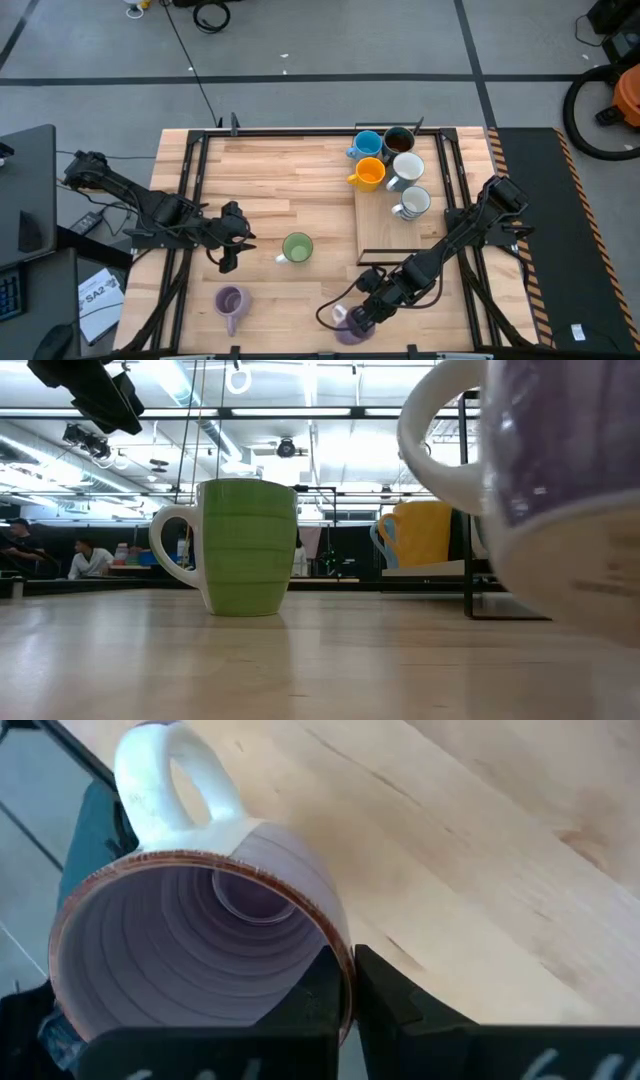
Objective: Place coffee mugs
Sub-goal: Put the purple patterned mug on the shelf
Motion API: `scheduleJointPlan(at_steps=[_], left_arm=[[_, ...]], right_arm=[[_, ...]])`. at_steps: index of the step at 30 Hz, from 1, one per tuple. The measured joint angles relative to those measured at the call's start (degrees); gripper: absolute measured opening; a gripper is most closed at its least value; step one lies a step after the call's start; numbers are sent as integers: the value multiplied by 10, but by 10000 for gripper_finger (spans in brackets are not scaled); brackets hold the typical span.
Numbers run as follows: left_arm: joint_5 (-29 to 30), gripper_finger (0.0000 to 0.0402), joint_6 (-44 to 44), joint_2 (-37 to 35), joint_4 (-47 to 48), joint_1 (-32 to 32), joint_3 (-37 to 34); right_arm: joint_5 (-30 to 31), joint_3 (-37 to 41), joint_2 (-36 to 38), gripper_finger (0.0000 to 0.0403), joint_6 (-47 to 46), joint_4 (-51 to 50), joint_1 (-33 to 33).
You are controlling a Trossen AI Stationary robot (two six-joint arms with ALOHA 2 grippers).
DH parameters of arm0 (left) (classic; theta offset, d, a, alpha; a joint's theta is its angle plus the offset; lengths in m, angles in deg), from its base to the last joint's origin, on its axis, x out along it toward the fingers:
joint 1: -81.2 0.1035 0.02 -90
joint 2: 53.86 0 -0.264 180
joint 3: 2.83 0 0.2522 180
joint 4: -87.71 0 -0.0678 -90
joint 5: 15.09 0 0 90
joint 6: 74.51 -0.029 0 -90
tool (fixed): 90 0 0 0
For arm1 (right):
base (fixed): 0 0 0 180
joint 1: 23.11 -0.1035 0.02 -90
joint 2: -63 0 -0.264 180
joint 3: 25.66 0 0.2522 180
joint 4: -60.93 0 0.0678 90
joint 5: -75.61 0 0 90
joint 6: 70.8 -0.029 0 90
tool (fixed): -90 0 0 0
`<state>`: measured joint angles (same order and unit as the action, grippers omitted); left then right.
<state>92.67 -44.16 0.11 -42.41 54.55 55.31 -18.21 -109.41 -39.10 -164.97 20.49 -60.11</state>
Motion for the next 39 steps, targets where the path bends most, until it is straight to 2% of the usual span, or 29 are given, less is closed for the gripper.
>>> scheduleJointPlan(at_steps=[7, 18, 28, 39], left_arm=[[0, 132, 0, 0, 0, 0, 0], [0, 132, 0, 0, 0, 0, 0], [0, 132, 0, 0, 0, 0, 0], [0, 132, 0, 0, 0, 0, 0]], right_arm=[[-24, 0, 23, 20, 32, -1, 0], [-52, 0, 151, 20, 69, -27, 0], [36, 0, 308, 20, 132, -146, 31], [52, 0, 449, 20, 188, -358, 86]])
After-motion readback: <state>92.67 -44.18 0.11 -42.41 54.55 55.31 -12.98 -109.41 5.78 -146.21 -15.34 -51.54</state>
